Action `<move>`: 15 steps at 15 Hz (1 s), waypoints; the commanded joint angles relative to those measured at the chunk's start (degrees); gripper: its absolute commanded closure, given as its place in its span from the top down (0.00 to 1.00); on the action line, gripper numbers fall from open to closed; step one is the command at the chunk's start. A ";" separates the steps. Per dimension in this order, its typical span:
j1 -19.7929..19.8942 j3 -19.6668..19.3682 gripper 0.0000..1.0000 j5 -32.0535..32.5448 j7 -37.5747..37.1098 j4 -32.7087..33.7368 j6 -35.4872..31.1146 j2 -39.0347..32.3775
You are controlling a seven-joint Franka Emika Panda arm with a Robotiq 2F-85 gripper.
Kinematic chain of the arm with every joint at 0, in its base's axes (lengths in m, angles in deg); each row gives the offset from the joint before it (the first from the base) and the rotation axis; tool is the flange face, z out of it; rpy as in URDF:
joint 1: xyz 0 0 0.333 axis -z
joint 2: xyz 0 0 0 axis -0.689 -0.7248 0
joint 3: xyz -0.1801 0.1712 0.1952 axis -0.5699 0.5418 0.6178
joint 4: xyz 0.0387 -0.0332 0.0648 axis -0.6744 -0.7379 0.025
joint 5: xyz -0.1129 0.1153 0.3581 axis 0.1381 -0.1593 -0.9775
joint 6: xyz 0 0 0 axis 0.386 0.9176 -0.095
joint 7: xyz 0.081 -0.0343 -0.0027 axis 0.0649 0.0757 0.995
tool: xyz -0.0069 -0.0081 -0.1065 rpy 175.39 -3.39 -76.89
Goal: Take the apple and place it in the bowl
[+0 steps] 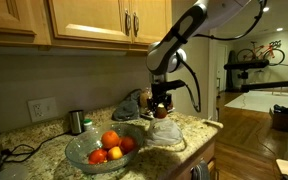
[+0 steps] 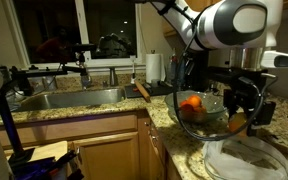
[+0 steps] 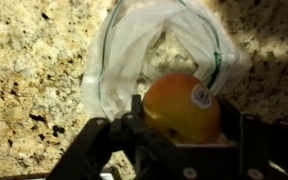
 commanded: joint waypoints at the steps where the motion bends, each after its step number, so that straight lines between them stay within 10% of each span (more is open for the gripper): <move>1: -0.01 1.46 0.47 -2.56 4.57 -5.77 -2.66 5.94; 15: -3.75 6.89 0.47 -5.37 12.83 -1.79 -1.45 5.38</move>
